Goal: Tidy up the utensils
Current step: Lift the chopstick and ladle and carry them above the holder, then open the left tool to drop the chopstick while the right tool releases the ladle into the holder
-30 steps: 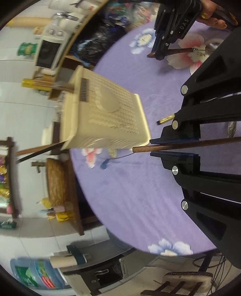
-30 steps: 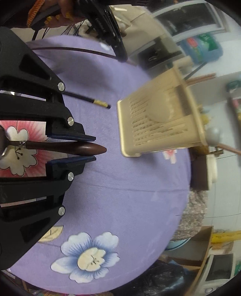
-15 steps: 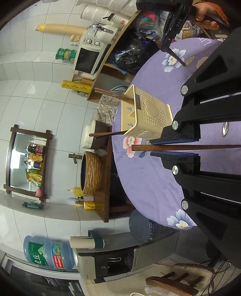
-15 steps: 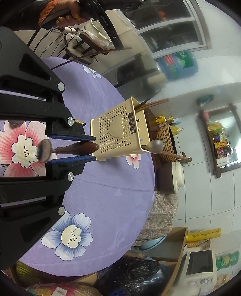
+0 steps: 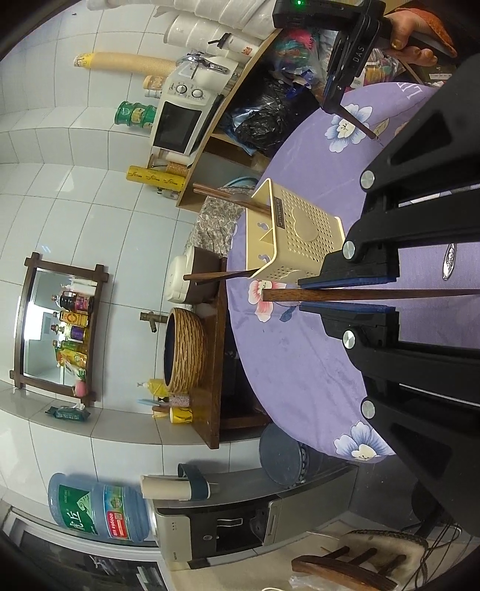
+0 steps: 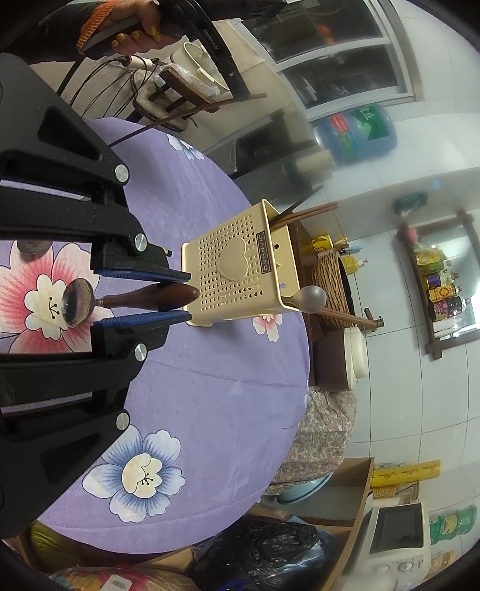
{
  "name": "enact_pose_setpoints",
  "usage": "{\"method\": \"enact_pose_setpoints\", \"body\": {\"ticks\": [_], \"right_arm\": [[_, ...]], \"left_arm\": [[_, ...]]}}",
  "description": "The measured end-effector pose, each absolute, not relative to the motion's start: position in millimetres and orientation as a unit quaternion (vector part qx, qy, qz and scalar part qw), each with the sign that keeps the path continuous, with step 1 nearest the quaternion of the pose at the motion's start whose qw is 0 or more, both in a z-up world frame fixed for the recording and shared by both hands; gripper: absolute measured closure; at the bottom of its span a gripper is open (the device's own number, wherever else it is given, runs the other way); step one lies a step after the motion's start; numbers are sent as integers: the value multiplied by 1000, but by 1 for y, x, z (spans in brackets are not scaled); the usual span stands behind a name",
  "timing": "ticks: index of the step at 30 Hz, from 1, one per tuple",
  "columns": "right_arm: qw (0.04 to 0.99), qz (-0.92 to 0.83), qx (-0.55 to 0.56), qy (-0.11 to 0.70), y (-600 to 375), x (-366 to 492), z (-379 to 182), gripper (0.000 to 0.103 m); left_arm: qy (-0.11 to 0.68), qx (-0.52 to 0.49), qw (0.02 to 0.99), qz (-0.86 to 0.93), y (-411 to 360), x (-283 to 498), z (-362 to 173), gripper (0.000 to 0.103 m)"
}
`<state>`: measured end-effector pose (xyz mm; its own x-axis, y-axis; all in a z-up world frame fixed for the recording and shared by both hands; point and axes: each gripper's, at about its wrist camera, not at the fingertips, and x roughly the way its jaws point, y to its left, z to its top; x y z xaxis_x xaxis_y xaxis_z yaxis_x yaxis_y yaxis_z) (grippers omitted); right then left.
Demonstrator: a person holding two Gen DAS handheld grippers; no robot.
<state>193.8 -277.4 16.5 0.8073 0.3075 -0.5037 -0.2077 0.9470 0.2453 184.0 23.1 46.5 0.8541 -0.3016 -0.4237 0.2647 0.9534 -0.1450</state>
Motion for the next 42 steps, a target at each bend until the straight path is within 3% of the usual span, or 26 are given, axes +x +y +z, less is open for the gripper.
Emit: {"method": "enact_pose_setpoints", "body": {"ticks": [10, 19, 23, 30, 42], "right_arm": [[948, 158, 74, 267, -263, 211, 45, 87], [966, 162, 44, 198, -240, 274, 168, 87], [976, 134, 34, 170, -231, 299, 200, 87], [972, 108, 28, 207, -219, 337, 156, 87], [960, 93, 13, 262, -218, 342, 67, 87]], "left_arm": [[209, -51, 960, -177, 17, 194, 80, 95], [137, -54, 968, -201, -20, 243, 190, 95], [107, -41, 978, -176, -47, 273, 212, 95], [130, 17, 982, -137, -86, 299, 157, 95], [200, 16, 972, -122, -72, 312, 71, 95]]}}
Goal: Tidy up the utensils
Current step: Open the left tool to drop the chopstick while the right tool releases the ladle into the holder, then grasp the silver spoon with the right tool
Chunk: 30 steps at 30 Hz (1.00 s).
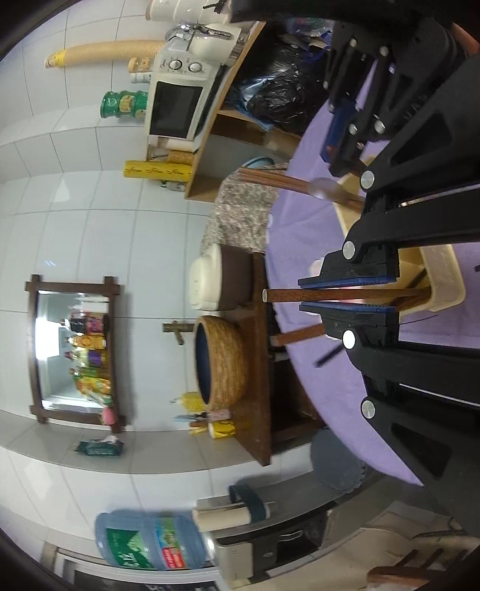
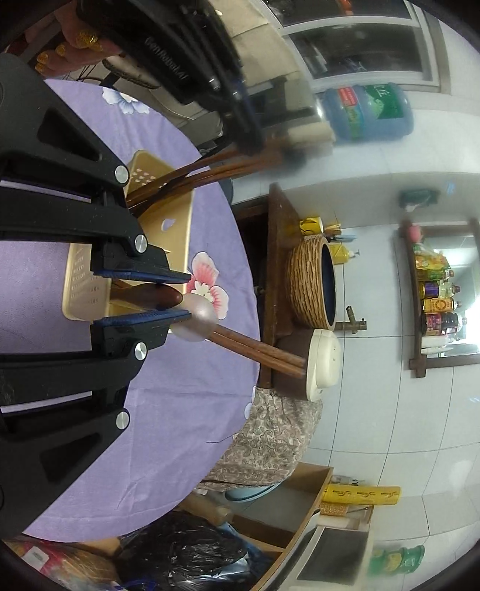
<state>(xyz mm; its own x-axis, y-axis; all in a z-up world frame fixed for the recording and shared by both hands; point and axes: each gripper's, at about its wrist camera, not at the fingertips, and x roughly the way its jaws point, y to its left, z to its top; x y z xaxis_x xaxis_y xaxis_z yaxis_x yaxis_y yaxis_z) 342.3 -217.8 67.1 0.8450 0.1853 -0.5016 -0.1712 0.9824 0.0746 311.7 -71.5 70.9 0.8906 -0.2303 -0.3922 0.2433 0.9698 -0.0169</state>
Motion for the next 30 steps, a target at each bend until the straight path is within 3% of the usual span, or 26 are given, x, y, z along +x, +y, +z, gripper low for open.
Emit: {"method": "enact_pose_setpoints", "body": {"ticks": [4, 6, 8, 12, 14, 23, 26, 30], "right_arm": [[963, 91, 2, 254, -217, 339, 63, 84], [965, 85, 1, 248, -218, 334, 60, 55], [970, 75, 1, 233, -222, 324, 60, 37], [972, 74, 0, 221, -228, 297, 61, 36], [970, 95, -5, 224, -224, 278, 57, 34], [870, 326, -120, 351, -134, 211, -32, 33], [839, 347, -178, 380, -109, 199, -62, 42], [815, 355, -187, 419, -97, 204, -80, 43]], "left_arm": [[204, -5, 971, -122, -61, 307, 66, 94], [207, -15, 969, -134, -57, 299, 69, 87], [201, -22, 970, -138, -51, 288, 71, 51], [197, -56, 969, -140, -22, 259, 68, 40], [217, -76, 963, -140, -4, 247, 57, 27], [313, -107, 938, -104, 59, 205, -19, 27], [329, -129, 931, -86, 80, 188, -37, 27], [344, -131, 927, -70, 91, 174, -50, 27]]}}
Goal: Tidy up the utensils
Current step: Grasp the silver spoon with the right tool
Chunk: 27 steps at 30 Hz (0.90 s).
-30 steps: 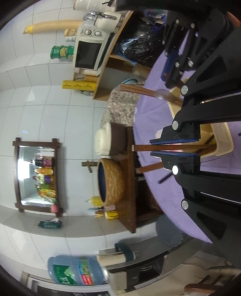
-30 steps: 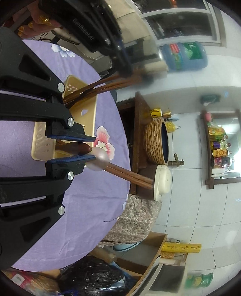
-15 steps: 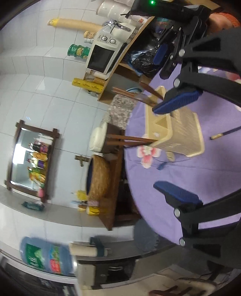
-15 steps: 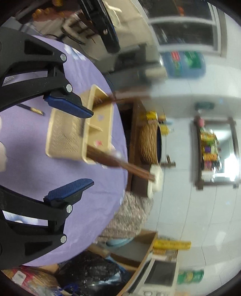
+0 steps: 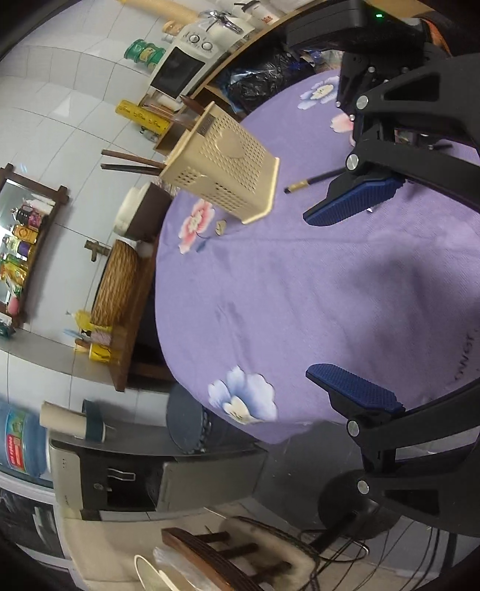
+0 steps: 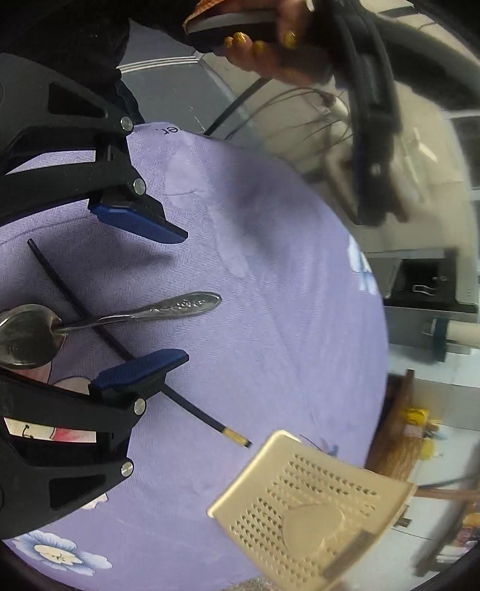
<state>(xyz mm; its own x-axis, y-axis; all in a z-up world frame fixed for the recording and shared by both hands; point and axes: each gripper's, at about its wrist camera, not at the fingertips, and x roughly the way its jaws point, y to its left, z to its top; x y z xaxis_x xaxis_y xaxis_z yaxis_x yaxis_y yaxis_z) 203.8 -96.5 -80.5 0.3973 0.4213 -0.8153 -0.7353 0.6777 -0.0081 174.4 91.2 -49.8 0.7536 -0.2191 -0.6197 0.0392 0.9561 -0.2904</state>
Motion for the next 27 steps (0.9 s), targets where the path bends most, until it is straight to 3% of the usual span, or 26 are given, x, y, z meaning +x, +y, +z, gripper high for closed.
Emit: {"method": "enact_pose_setpoints", "body": {"ticks": [6, 10, 15, 27], "right_arm": [[798, 348, -174, 461, -98, 215, -94, 59], [798, 342, -196, 456, -87, 213, -94, 63], [795, 344, -203, 456, -79, 219, -91, 81], [825, 335, -140, 434, -99, 219, -79, 99]], "left_arm": [[351, -123, 925, -74, 88, 165, -58, 27], [353, -125, 924, -78, 87, 161, -61, 27], [352, -122, 924, -79, 86, 158, -60, 27], [362, -107, 921, -93, 68, 160, -65, 27]]}}
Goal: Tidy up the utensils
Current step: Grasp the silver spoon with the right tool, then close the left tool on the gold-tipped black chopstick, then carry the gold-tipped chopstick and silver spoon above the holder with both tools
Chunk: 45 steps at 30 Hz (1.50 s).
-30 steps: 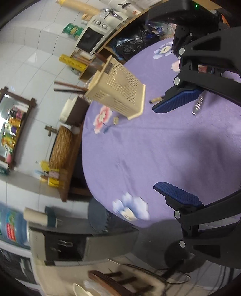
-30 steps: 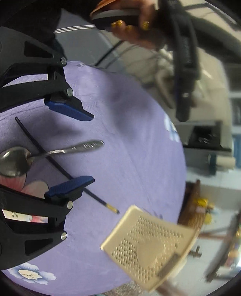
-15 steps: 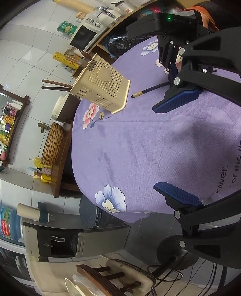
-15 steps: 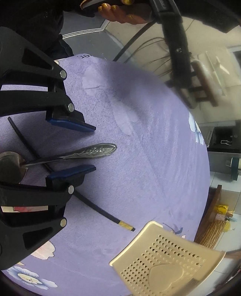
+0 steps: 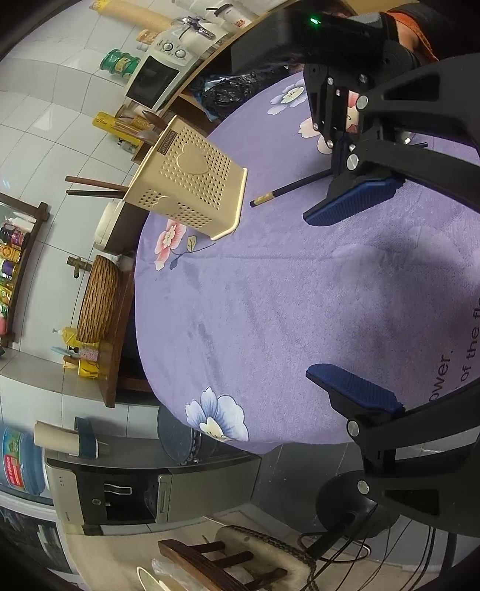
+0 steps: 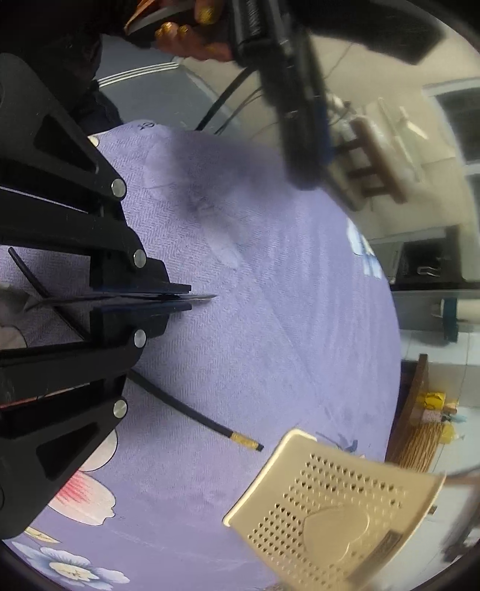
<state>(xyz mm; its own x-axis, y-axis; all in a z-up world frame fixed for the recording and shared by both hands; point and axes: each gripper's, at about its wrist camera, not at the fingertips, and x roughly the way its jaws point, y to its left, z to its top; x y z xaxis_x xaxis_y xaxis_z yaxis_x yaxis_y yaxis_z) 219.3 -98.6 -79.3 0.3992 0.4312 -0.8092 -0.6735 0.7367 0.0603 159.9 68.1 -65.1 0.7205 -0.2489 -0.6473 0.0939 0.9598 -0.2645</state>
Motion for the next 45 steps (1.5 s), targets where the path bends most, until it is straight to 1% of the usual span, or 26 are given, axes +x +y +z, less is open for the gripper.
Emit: {"method": "enact_pose_setpoints", "body": {"ticks": [7, 11, 15, 17, 18, 20, 25, 29, 30, 34, 41, 45], "right_arm": [[845, 317, -75, 424, -128, 225, -63, 100], [864, 317, -24, 391, -154, 213, -39, 100], [885, 295, 27, 360, -190, 199, -20, 100], [894, 280, 48, 347, -208, 193, -13, 100], [897, 274, 55, 342, -216, 191, -11, 100], [905, 258, 66, 332, -230, 186, -7, 100], [915, 227, 84, 323, -251, 184, -7, 100], [921, 217, 79, 315, -256, 180, -5, 100], [921, 217, 77, 313, -257, 178, -4, 100], [924, 216, 69, 308, -254, 174, -3, 100], [927, 212, 70, 303, -252, 174, -1, 100], [927, 210, 70, 303, -252, 174, -1, 100]], "left_arm": [[363, -109, 920, -97, 61, 159, -66, 27], [364, -101, 919, -111, 50, 160, -65, 27], [371, -71, 916, -137, 22, 167, -64, 30], [379, -60, 910, -159, 6, 174, -65, 38], [386, -51, 905, -174, -5, 180, -66, 39], [399, -29, 896, -192, -30, 195, -69, 48], [430, 20, 882, -193, -79, 238, -85, 61], [454, 45, 874, -167, -99, 265, -100, 77], [460, 43, 872, -164, -100, 269, -103, 79], [454, 51, 878, -142, -105, 276, -104, 92], [451, 44, 879, -148, -111, 278, -103, 95], [431, 19, 888, -158, -101, 272, -86, 95]]}}
